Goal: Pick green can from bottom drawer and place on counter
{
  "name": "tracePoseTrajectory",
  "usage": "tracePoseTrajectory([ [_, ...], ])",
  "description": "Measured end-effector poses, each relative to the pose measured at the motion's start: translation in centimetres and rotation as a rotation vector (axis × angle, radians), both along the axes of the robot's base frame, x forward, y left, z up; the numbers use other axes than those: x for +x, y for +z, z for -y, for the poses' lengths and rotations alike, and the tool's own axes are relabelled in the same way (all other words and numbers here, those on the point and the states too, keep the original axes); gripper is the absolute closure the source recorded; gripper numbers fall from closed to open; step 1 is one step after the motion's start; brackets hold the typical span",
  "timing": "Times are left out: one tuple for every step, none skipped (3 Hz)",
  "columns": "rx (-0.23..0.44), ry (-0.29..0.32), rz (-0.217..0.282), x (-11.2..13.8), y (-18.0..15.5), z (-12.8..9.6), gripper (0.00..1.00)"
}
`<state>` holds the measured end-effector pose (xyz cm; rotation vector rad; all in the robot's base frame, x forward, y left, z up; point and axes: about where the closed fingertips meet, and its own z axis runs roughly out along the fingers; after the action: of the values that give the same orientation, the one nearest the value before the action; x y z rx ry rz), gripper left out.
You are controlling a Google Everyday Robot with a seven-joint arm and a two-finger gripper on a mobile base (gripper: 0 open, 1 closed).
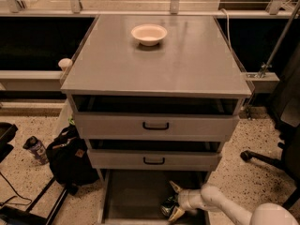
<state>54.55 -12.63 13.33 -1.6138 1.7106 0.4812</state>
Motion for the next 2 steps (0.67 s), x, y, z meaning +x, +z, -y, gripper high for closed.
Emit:
tracePoseTrajectory([
  [0.000, 0.000, 0.000, 0.00, 0.00, 0.00, 0.19],
  [0.000, 0.000, 0.000, 0.00, 0.00, -0.01, 0.42],
])
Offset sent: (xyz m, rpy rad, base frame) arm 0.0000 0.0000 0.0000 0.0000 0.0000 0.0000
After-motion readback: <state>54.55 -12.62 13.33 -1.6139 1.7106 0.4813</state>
